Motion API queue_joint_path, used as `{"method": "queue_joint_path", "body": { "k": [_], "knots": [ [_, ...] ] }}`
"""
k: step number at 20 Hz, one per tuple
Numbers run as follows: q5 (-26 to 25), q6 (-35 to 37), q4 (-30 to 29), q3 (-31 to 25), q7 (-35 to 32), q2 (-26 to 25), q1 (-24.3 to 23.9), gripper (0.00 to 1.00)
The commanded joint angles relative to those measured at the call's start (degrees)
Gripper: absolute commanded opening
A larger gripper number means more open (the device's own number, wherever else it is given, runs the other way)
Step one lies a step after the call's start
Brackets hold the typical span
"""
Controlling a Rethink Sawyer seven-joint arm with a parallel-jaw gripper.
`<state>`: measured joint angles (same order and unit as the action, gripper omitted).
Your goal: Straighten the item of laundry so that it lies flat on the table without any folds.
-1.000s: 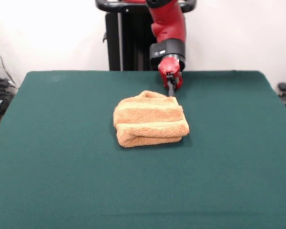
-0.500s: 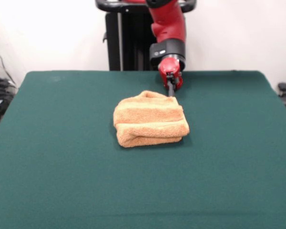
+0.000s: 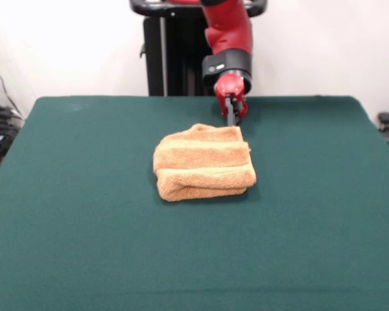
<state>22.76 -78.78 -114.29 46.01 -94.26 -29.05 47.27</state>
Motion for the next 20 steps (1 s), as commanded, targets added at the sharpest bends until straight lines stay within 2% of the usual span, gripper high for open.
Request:
{"method": "queue_joint_path", "body": {
  "k": [1, 20],
  "knots": [
    [1.6, 2.6, 14.7, -8.6, -2.0, -3.2, 0.0, 1.00],
    [1.2, 3.6, 12.1, -8.2, -2.7, -1.2, 0.2, 1.00]
  ]
}}
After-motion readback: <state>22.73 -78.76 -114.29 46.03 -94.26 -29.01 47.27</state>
